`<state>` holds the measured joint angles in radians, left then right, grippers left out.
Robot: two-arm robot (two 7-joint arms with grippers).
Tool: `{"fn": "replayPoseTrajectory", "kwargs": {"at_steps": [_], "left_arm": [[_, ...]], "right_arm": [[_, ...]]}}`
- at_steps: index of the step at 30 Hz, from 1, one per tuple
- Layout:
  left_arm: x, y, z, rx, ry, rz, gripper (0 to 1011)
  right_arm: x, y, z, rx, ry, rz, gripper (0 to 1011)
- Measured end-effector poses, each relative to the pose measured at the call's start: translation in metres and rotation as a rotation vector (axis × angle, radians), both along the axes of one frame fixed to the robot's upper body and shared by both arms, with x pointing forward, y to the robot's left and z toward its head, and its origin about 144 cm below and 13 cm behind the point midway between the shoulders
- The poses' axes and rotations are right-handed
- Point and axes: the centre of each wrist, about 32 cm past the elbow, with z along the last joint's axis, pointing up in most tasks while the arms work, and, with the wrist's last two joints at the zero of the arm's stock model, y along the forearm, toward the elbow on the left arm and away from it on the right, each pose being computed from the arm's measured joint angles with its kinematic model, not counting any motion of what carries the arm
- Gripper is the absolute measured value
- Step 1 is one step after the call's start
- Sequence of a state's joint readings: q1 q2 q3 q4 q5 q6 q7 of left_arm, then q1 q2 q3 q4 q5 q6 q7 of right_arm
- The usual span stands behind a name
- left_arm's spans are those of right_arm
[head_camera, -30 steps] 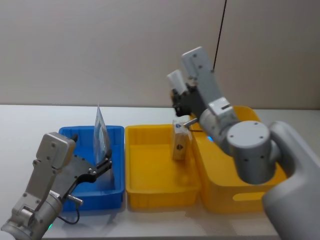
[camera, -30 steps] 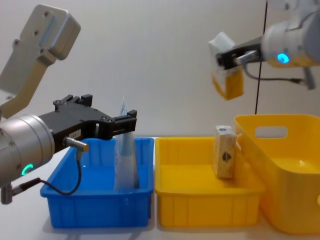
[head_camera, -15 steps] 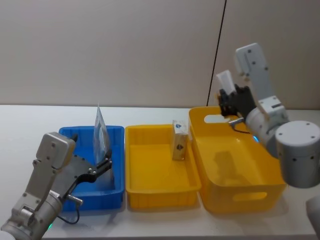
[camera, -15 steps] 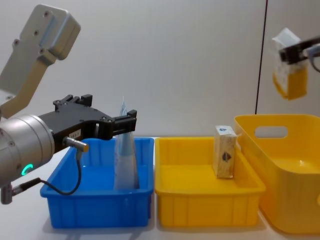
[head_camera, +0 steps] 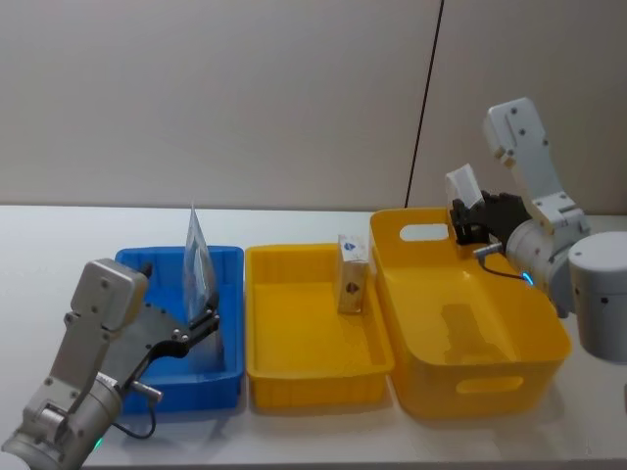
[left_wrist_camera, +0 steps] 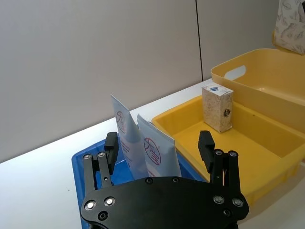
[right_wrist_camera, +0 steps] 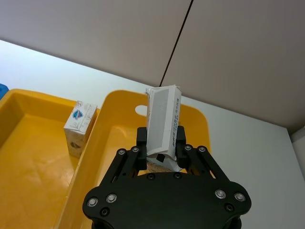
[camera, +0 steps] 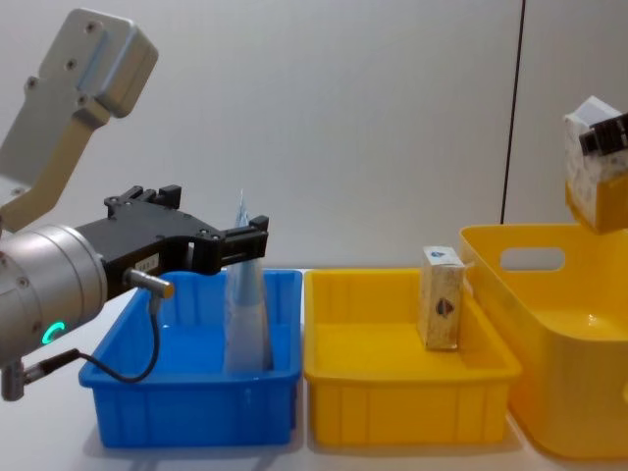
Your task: Bimanual collaborative sorting of washing and personal care products
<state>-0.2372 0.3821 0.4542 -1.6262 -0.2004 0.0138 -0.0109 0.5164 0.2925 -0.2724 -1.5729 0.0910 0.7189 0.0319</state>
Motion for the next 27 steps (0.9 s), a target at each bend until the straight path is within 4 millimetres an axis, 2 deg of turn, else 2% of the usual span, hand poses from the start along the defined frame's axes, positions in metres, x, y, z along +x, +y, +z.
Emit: {"fn": "replayPoseTrajectory", "kwargs": {"at_steps": [7, 12, 18, 19, 22, 27], "left_arm": [[0.0, 0.0, 0.0, 0.0, 0.0, 0.0, 1001], [0.0, 0.0, 0.0, 0.0, 0.0, 0.0, 1001], [0.0, 0.0, 0.0, 0.0, 0.0, 0.0, 1001], [0.0, 0.0, 0.0, 0.0, 0.0, 0.0, 1001], [0.0, 0.0, 0.0, 0.0, 0.0, 0.0, 1002], [0.0, 0.0, 0.0, 0.0, 0.0, 0.0, 1001]], "right_arm": [[0.0025, -0.0043, -0.0004, 0.007, 0.027, -0.001, 324], [0.0036, -0.0061, -0.0004, 0.009, 0.037, -0.002, 469], [0.0045, -0.0077, -0.0006, 0.012, 0.047, -0.002, 691], [0.0045, -0.0077, -0.0006, 0.012, 0.047, -0.002, 691], [0.0049, -0.0082, -0.0008, 0.013, 0.051, -0.002, 819], [0.0052, -0.0088, -0.0008, 0.014, 0.055, -0.002, 941]]}}
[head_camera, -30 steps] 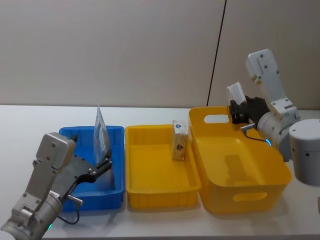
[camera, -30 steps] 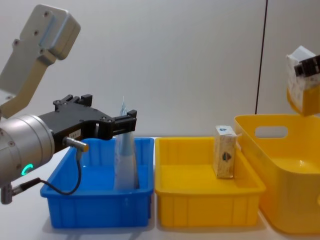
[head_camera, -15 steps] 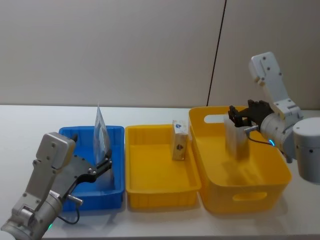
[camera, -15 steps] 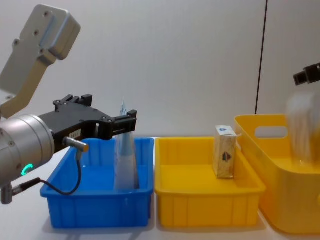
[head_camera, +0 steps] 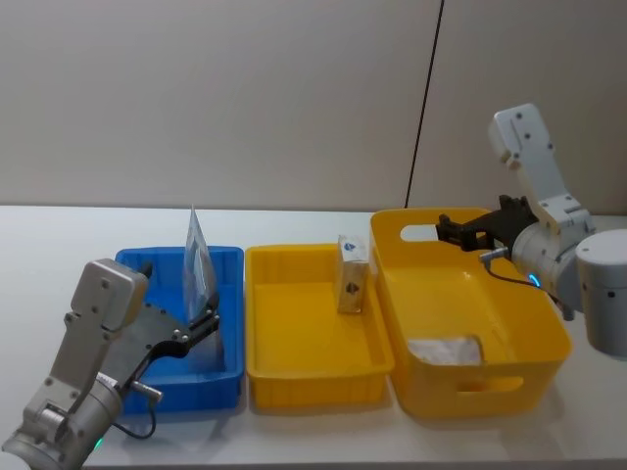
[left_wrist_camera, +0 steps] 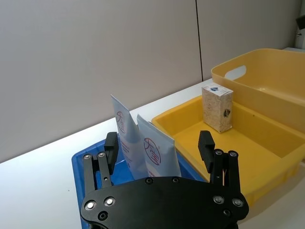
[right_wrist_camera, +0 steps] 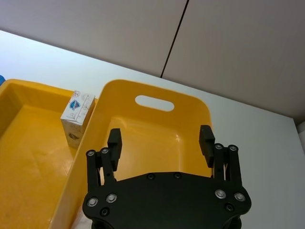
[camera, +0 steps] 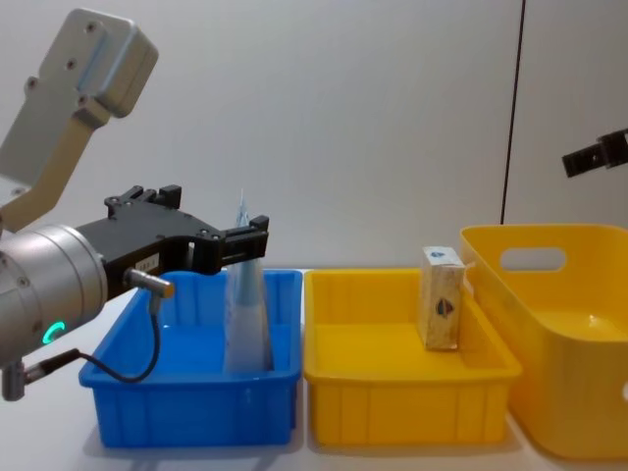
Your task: Bimanual collaborative sorting of washing and personal care products
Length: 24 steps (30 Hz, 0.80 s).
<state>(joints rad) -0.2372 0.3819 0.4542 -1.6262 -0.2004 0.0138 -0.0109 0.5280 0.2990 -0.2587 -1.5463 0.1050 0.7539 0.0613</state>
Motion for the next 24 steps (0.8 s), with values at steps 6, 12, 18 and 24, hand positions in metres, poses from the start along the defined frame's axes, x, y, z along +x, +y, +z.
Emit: {"fn": "replayPoseTrajectory", "kwargs": {"at_steps": [6, 12, 18, 24], "left_arm": [[0.001, -0.002, -0.001, -0.009, 0.002, 0.001, 1001], [0.005, -0.011, -0.008, -0.057, 0.018, 0.009, 1001], [0.009, -0.021, -0.017, -0.098, 0.039, 0.022, 1002], [0.016, -0.033, -0.027, -0.123, 0.058, 0.049, 1001]], "right_arm": [[0.0, -0.001, 0.0, 0.0, 0.003, -0.001, 1004], [0.0, -0.001, 0.0, 0.001, 0.004, -0.001, 1004], [0.001, -0.001, 0.0, 0.001, 0.005, -0.001, 1004], [0.001, -0.001, 0.0, 0.002, 0.006, 0.0, 1003]]}}
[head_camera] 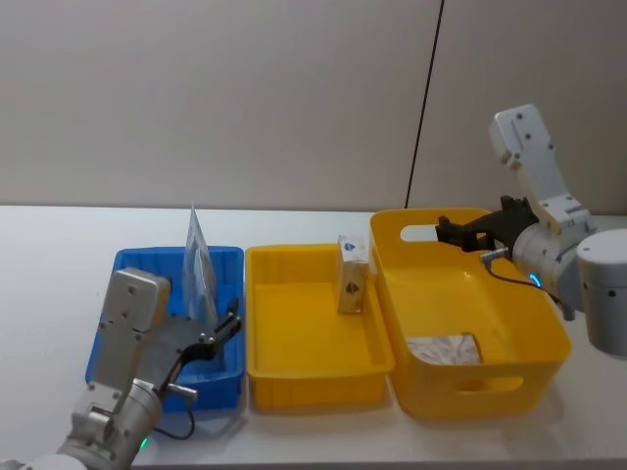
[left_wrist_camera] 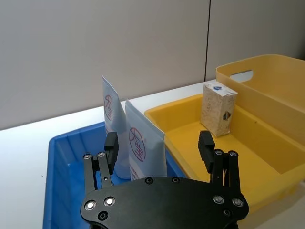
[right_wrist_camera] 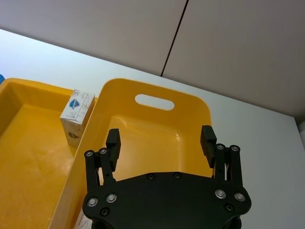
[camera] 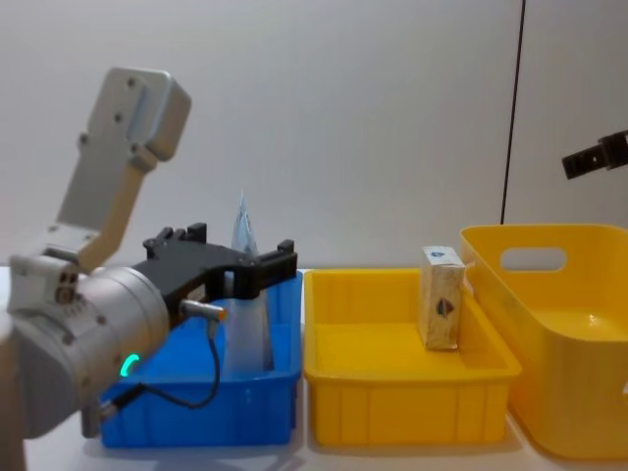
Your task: Bimanual collaborative sorting of washing and personal care products
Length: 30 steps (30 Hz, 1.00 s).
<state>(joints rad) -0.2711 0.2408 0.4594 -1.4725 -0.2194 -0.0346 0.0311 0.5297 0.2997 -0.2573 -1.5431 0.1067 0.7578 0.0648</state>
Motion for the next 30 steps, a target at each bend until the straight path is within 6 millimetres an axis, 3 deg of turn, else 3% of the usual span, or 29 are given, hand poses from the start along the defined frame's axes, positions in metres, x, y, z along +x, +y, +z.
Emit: {"fn": "replayPoseTrajectory", "kwargs": {"at_steps": [30], "left_arm": [[0.034, -0.035, -0.019, 0.104, 0.037, 0.047, 994]], "right_arm": [[0.0, 0.0, 0.0, 0.0, 0.0, 0.0, 1004]]}}
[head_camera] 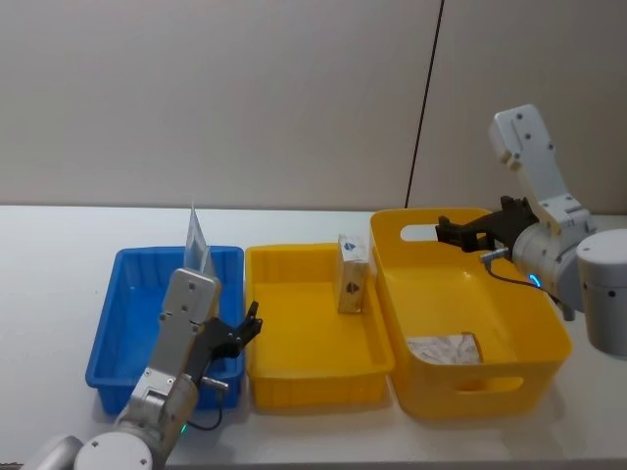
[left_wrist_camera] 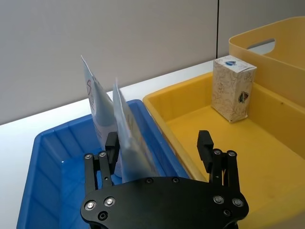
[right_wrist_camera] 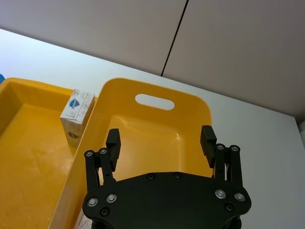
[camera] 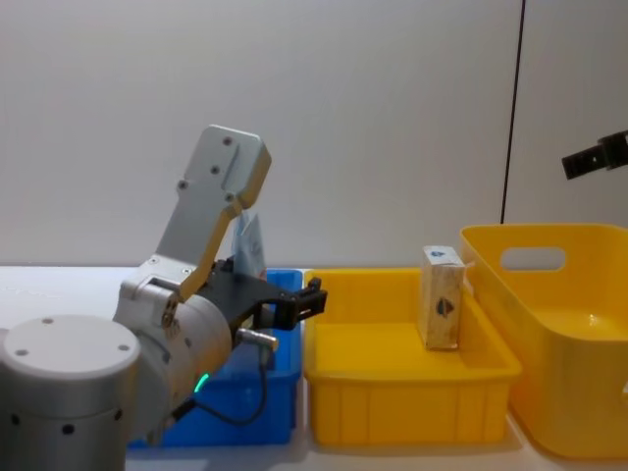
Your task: Bimanual collaborative sorting of washing and personal care products
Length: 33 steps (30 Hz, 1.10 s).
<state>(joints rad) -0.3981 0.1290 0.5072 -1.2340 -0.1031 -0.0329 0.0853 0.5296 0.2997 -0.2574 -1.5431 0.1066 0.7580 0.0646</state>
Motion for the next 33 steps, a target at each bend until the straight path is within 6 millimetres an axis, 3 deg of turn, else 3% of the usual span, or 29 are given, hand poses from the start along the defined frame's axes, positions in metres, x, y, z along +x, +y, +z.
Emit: {"fn": "replayPoseTrajectory", "kwargs": {"at_steps": [13, 14, 22, 33], "left_arm": [[0.0044, -0.0041, -0.0011, 0.023, 0.005, 0.005, 673], [0.0044, -0.0041, -0.0011, 0.023, 0.005, 0.005, 575], [0.0054, -0.0048, -0.0015, 0.029, 0.006, 0.007, 327], [0.0059, -0.0052, -0.0016, 0.032, 0.007, 0.007, 228]], "right_arm": [[0.0, 0.0, 0.0, 0.0, 0.0, 0.0, 1004], [0.0, 0.0, 0.0, 0.0, 0.0, 0.0, 1003], [0.0, 0.0, 0.0, 0.0, 0.0, 0.0, 1003], [0.0, 0.0, 0.0, 0.0, 0.0, 0.0, 1004]]}}
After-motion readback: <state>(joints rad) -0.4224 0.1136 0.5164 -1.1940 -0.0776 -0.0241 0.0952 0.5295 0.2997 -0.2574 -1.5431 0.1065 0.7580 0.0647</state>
